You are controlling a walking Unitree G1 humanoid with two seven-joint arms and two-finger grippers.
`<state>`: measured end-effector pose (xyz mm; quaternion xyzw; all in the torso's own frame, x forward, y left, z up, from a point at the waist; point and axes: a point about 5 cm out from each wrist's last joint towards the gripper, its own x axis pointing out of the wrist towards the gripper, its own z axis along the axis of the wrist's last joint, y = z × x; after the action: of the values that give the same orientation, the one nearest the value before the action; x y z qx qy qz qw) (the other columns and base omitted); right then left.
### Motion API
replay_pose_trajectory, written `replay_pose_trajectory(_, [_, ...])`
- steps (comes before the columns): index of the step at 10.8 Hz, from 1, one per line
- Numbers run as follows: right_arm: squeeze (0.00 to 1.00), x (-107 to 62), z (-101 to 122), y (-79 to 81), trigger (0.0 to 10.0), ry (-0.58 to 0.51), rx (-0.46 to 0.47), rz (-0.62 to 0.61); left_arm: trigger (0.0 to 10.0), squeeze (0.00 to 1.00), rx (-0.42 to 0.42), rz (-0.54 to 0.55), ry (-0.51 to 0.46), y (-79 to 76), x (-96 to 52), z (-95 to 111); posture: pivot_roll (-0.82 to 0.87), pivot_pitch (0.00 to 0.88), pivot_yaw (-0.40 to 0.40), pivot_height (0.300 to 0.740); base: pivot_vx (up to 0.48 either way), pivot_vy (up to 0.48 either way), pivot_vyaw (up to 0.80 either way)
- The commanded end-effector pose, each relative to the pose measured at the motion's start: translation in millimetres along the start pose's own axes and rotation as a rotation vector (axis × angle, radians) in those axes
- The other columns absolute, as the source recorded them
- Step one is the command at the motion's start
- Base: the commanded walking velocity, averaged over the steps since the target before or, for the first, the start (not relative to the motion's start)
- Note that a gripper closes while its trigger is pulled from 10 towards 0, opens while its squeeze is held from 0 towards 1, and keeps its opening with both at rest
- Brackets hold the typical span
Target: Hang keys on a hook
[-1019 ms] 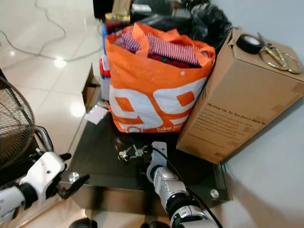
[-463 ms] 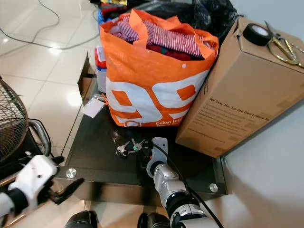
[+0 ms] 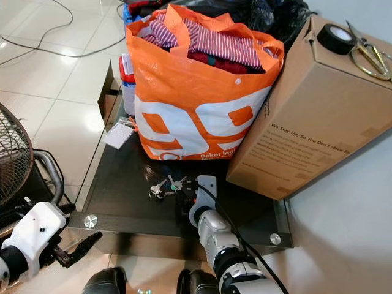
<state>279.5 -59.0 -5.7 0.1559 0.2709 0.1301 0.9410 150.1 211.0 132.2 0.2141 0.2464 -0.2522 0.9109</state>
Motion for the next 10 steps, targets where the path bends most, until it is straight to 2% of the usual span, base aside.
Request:
replay_pose_trajectory(1, [0.0, 7.9, 5, 75.3, 10.0, -0.053, 0.11, 0.168, 10.0, 0.0, -0.003, -0.021, -0.006, -4.4, -0.5, 2, 0.14, 0.201, -0.16, 0.74, 0.0, 0.0, 0.0])
replay_pose_trajectory(3, [0.0, 7.6, 18, 83.4, 10.0, -0.121, 0.106, 0.269, 10.0, 0.0, -0.006, -0.02, -0.011, -4.6, 1.4, 2, 0.14, 0.193, -0.162, 0.74, 0.0, 0.0, 0.0])
replay_pose_trajectory(5, [0.0, 5.7, 17, 100.6, 10.0, -0.116, 0.034, 0.367, 10.0, 0.0, -0.007, -0.022, -0.012, -5.5, 1.6, 2, 0.14, 0.192, -0.162, 0.74, 0.0, 0.0, 0.0])
replay_pose_trajectory(7, [0.0, 2.6, -5, 112.3, 10.0, -0.021, -0.1, 0.361, 10.0, 0.0, -0.007, -0.023, -0.01, -5.0, 1.2, 2, 0.14, 0.2, -0.161, 0.74, 0.0, 0.0, 0.0])
replay_pose_trajectory(10, [0.0, 0.3, -15, 116.8, 10.0, 0.013, -0.129, 0.334, 10.0, 0.0, -0.007, -0.027, -0.006, -5.2, 0.5, 1, 0.14, 0.205, -0.158, 0.74, 0.0, 0.0, 0.0])
